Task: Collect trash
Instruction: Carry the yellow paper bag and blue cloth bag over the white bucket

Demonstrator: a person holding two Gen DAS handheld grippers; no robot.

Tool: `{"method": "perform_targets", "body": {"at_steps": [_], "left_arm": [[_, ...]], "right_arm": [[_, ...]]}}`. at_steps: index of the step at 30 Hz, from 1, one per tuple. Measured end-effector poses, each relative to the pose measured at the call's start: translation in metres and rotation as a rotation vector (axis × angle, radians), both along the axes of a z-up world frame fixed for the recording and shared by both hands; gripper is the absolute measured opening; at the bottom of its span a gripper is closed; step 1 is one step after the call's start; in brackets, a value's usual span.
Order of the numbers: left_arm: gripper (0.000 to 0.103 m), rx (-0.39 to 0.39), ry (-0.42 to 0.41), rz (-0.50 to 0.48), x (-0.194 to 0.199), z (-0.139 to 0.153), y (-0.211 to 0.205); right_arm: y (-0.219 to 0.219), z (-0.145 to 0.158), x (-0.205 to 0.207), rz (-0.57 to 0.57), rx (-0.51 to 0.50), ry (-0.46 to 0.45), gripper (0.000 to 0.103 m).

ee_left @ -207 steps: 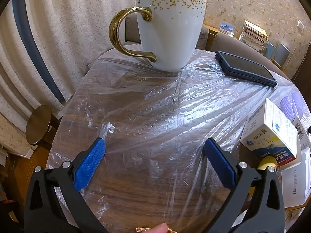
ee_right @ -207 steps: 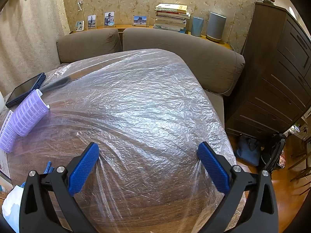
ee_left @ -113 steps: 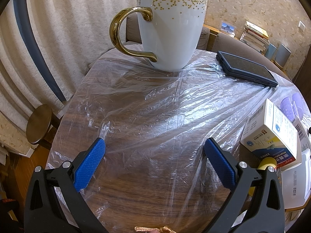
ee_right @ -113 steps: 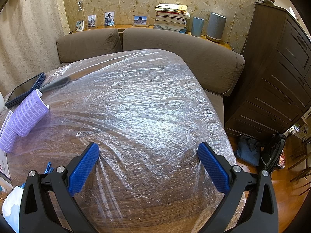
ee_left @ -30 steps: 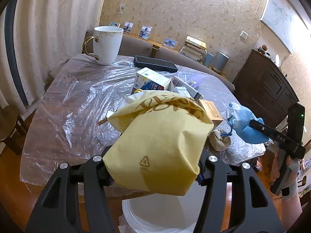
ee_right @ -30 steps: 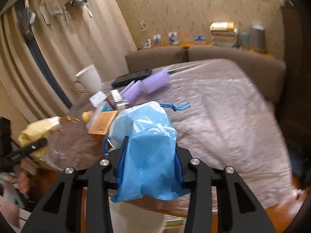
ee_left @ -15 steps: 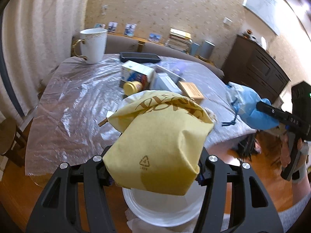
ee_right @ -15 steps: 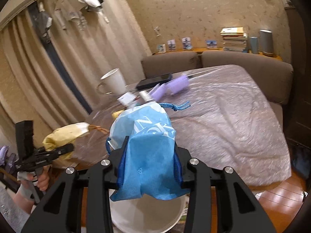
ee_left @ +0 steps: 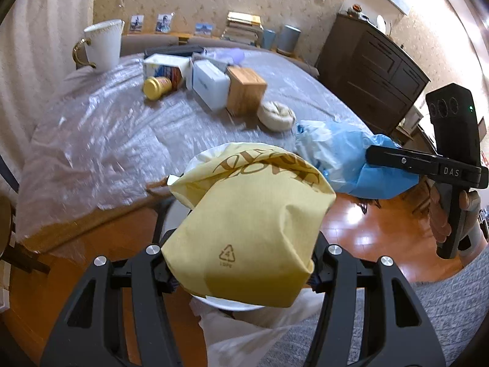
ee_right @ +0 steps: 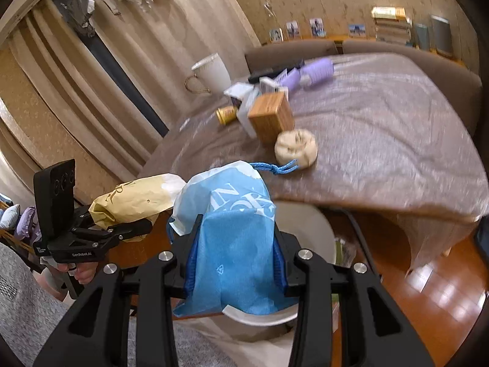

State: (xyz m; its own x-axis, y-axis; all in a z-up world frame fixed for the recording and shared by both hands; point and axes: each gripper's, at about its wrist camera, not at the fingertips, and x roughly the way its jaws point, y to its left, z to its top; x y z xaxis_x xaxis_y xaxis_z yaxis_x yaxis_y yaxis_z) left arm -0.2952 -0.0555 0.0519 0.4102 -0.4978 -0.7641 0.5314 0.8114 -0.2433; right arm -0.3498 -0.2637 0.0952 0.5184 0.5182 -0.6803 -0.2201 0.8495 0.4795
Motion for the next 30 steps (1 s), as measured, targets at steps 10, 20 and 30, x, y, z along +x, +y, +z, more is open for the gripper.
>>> {"method": "perform_targets", "body": {"at_steps": [10,20,30], "left_arm": [[0.059,0.039,0.090,-0.038,-0.002,-0.036,-0.006],[0.059,0.079,0.139,-0.004,0.017,-0.069,-0.011],[0.059,0.144,0.156,0.030,0.030,-0.094,-0.018]], "right_arm": [[0.005,-0.039,0.001,-0.008,-0.014,0.106,0.038],[0.014,-0.076,0.016,-0.012,-0.033,0.169,0.038],[0.025,-0.102,0.032,-0.024,-0.074,0.199,0.038]]}}
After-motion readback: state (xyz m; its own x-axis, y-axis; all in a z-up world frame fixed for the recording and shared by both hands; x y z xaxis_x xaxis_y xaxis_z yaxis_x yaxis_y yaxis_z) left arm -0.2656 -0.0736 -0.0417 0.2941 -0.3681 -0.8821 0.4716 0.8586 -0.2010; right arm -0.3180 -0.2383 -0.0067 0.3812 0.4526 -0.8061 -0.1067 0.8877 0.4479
